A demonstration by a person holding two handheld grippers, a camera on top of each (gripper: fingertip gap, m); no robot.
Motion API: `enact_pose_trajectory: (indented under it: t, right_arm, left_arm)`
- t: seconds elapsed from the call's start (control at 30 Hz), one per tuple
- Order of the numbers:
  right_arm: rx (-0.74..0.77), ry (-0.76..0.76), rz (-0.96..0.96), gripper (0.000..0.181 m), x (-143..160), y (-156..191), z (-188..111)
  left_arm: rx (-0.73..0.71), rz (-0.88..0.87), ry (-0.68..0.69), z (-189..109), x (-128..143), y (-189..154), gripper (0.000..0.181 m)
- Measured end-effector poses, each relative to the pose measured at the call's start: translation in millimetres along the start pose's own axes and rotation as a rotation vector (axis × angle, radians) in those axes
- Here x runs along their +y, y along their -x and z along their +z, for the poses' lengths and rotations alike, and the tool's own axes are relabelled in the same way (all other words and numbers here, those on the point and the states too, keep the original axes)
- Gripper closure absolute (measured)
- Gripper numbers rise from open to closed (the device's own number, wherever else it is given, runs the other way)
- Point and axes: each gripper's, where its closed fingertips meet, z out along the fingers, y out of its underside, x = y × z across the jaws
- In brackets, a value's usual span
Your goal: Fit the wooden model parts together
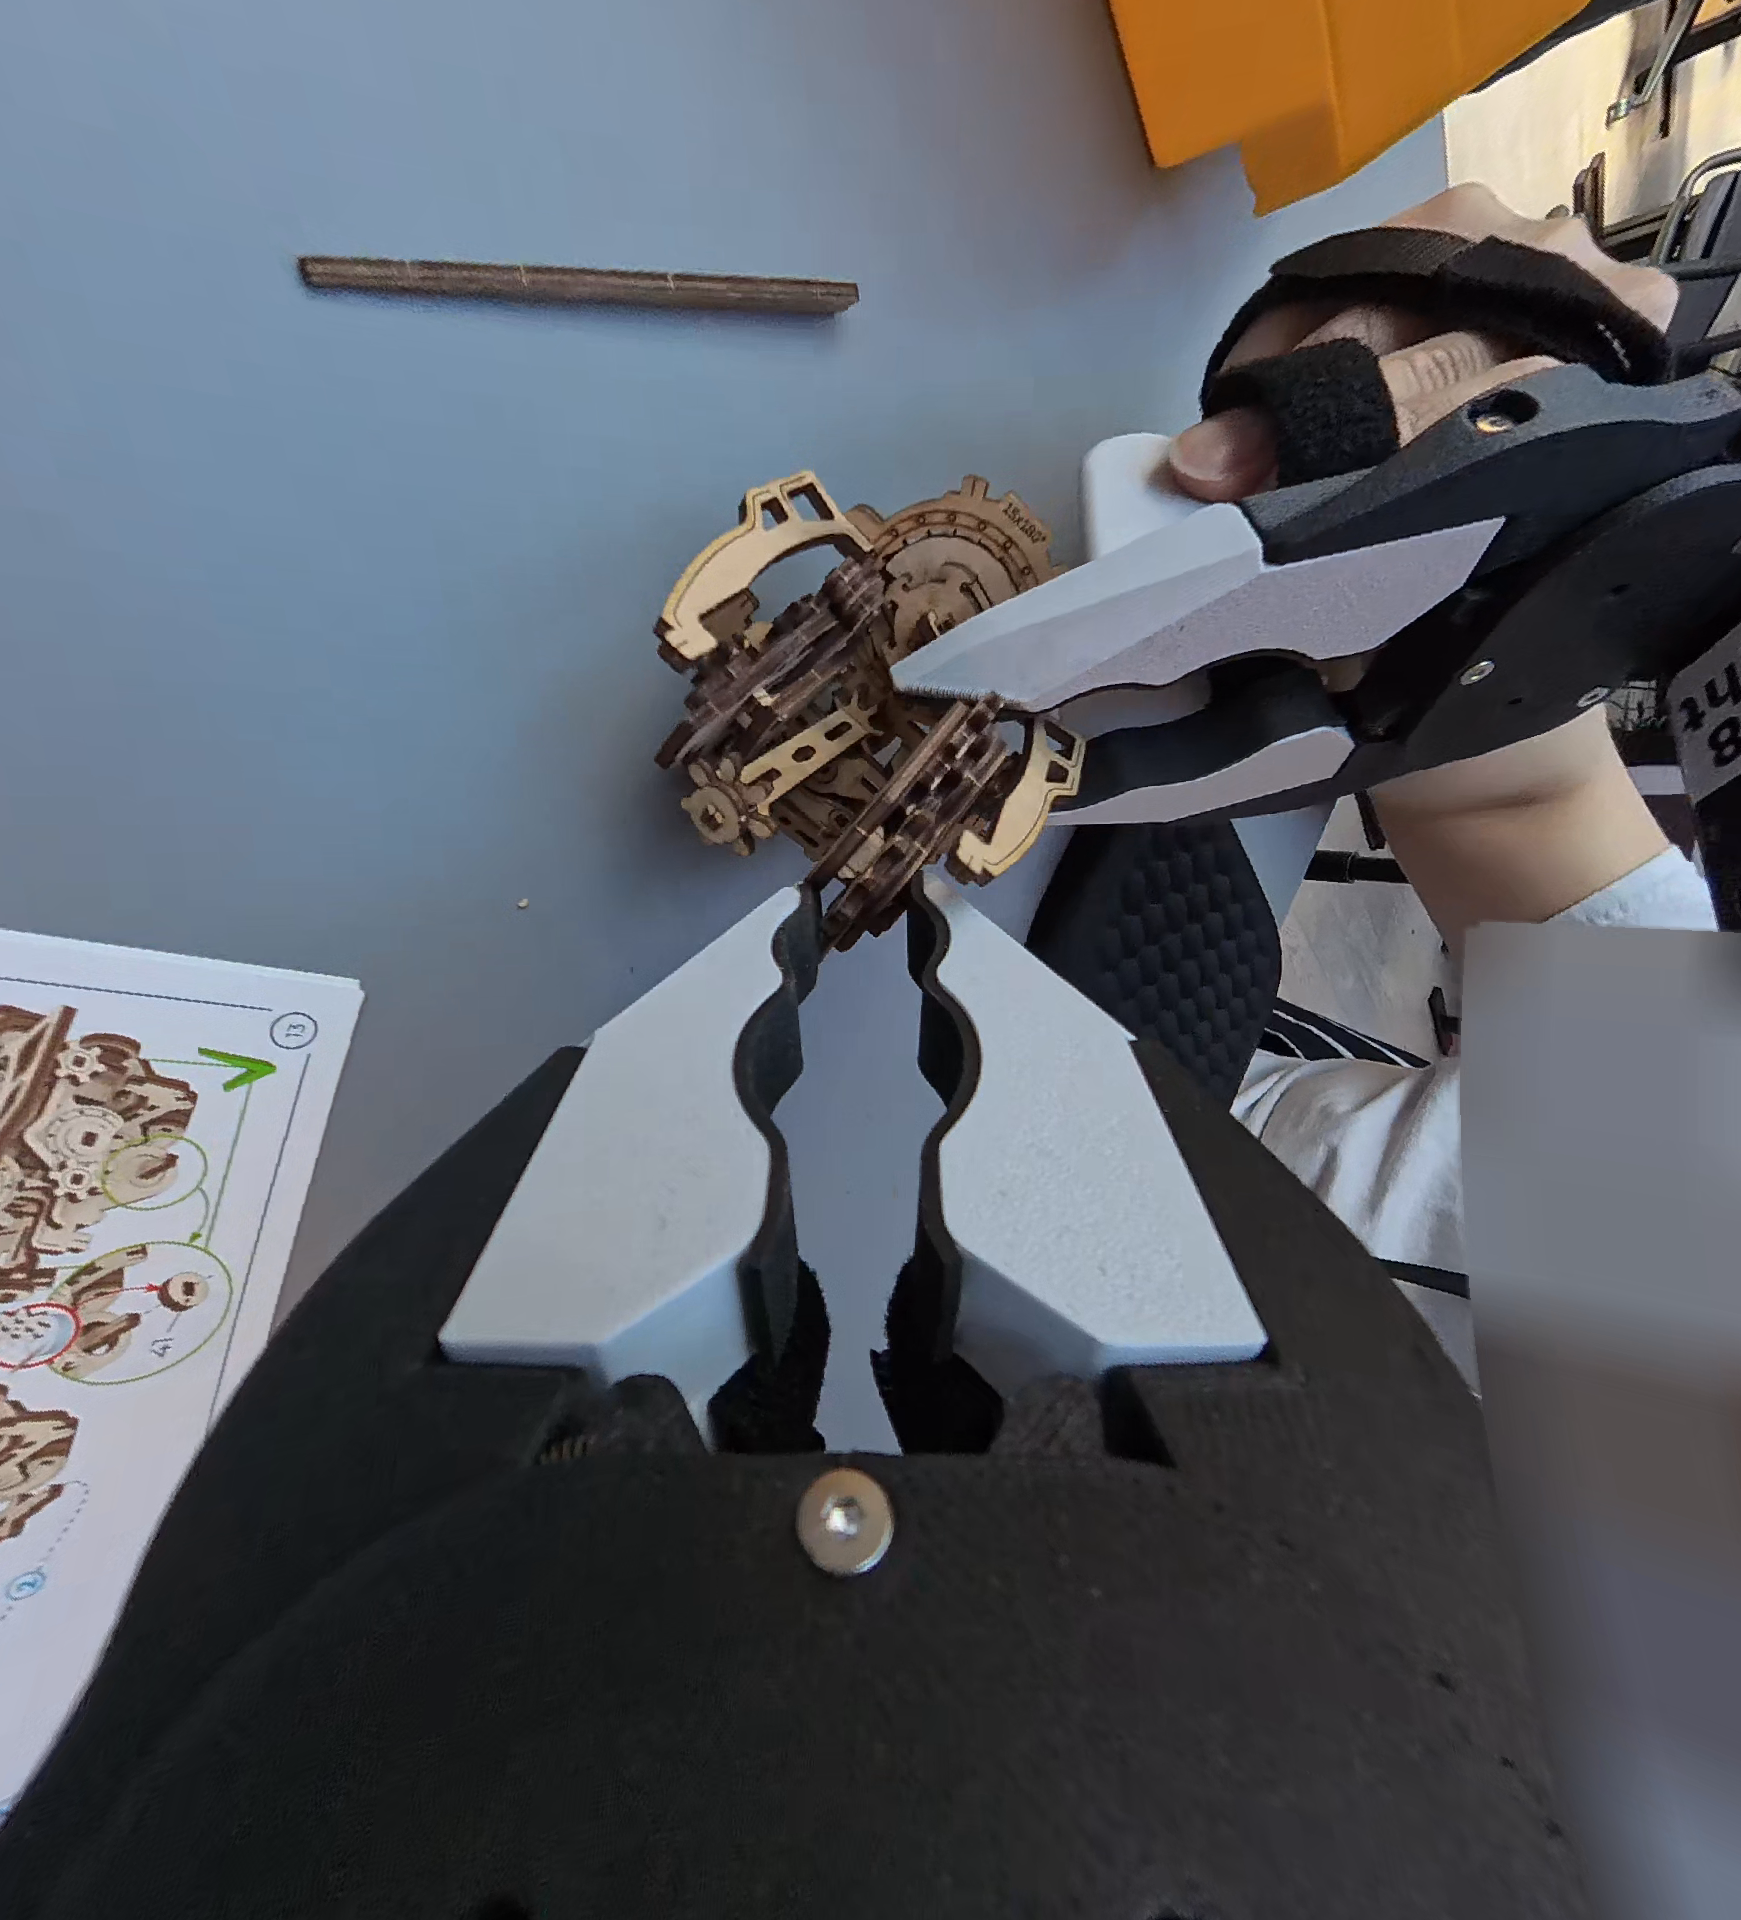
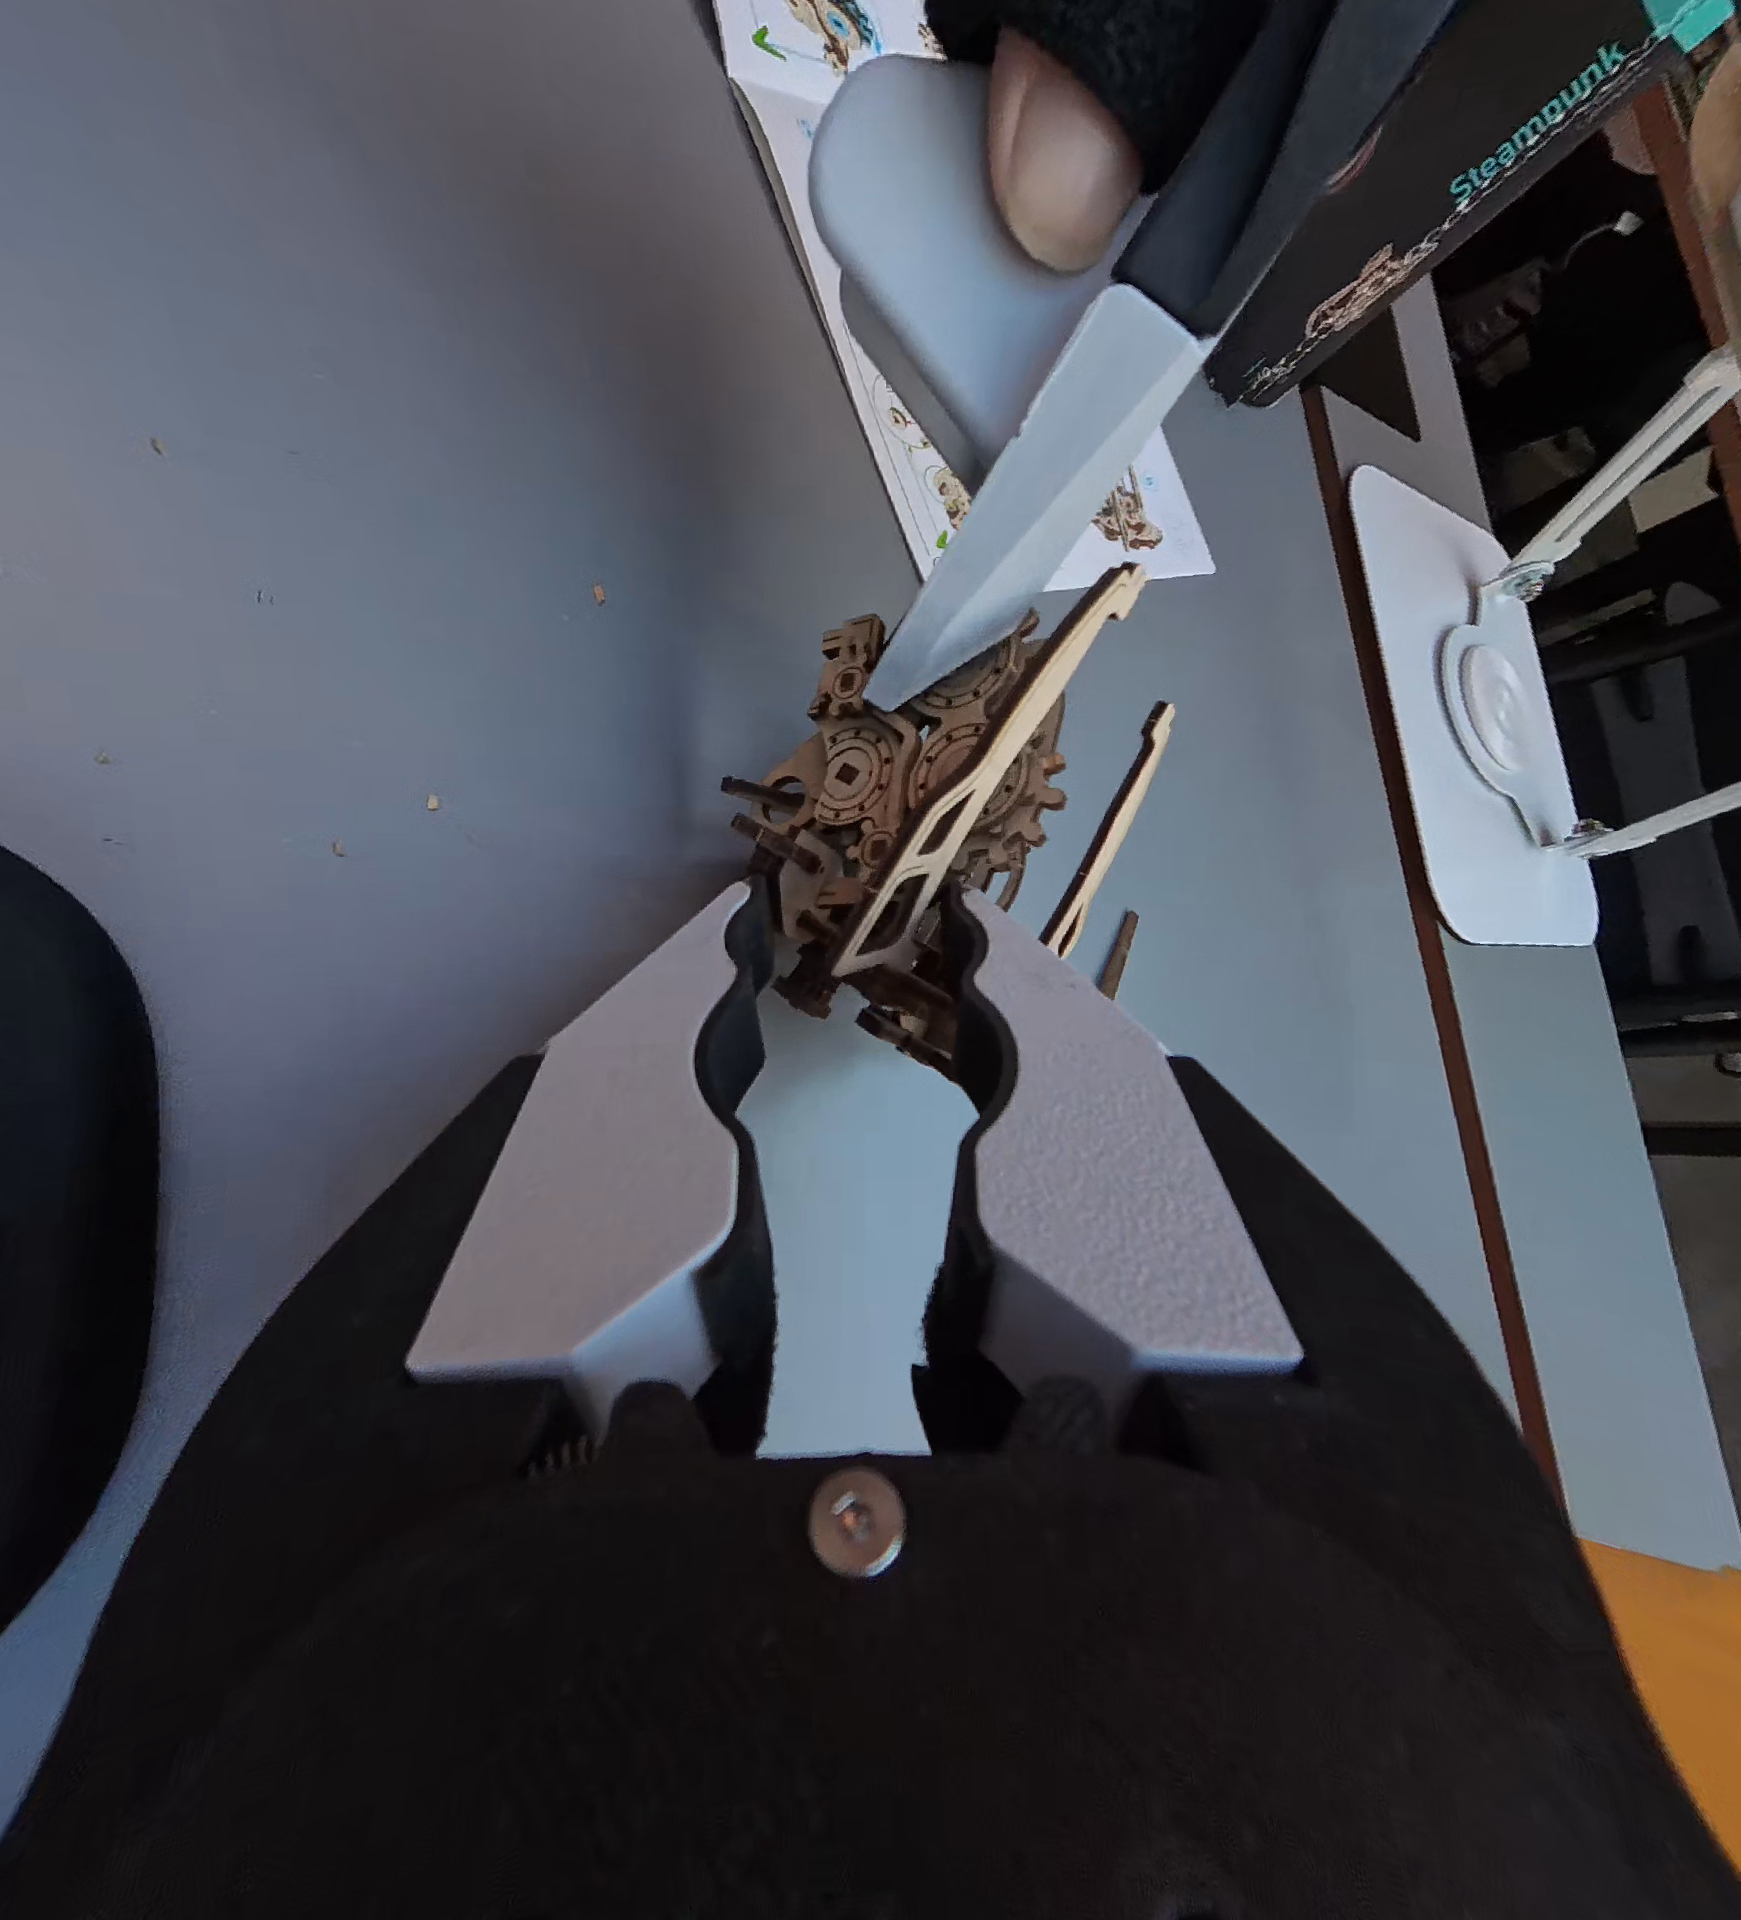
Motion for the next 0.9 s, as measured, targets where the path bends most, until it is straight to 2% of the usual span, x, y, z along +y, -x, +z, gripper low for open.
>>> enact_pose_trajectory:
  t: [0.2,0.43,0.5,0.53,0.63,0.77,0.9]
  right_arm:
    - [-0.005,-0.015,0.000,0.151,1,-3,1]
    - [-0.015,-0.067,0.056,0.151,4,-5,-1]
    - [-0.013,-0.070,0.052,0.151,4,-5,-1]
    - [-0.013,-0.073,0.051,0.151,4,-5,-1]
    - [-0.009,-0.094,0.057,0.150,5,-5,0]
    - [0.041,-0.134,0.002,0.146,5,-7,0]
    - [0.139,-0.151,-0.097,0.145,1,-12,-3]
  left_arm:
    - [-0.001,0.125,-0.051,-1,-4,3,0.163]
    - [0.058,0.348,-0.240,7,-4,0,0.159]
    - [0.111,0.369,-0.289,13,-3,-5,0.157]
    - [0.108,0.382,-0.326,15,-5,-5,0.162]
    - [0.106,0.398,-0.402,16,-7,-4,0.163]
    - [0.157,0.333,-0.413,15,-8,-2,0.163]
    - [0.134,0.317,-0.377,12,-8,3,0.163]
